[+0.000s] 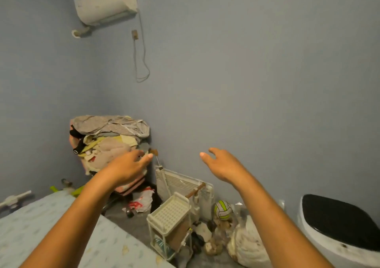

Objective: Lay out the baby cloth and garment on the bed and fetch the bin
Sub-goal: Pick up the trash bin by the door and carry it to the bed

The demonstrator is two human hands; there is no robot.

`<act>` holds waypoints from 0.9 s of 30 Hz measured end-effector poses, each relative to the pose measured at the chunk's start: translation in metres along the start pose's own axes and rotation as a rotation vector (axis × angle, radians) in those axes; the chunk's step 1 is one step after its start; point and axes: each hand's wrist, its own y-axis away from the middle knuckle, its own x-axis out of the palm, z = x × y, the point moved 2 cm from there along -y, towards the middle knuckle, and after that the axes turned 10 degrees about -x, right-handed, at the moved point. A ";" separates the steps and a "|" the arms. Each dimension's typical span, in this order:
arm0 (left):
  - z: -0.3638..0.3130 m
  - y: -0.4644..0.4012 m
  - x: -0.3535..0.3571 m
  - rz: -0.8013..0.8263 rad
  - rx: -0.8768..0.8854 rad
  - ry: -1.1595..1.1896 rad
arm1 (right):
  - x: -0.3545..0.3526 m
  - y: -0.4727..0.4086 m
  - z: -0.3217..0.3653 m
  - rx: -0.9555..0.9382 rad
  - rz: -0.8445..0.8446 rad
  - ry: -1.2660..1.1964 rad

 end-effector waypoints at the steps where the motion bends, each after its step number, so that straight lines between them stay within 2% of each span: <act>1: -0.017 -0.005 0.015 0.017 0.028 -0.007 | -0.011 0.006 -0.021 0.037 -0.014 0.006; 14: -0.297 -0.013 0.242 0.350 0.355 -0.015 | -0.155 0.117 -0.289 0.489 -0.240 -0.008; 27: -0.546 0.027 0.437 0.648 0.720 -0.048 | -0.259 0.237 -0.478 0.949 -0.502 0.011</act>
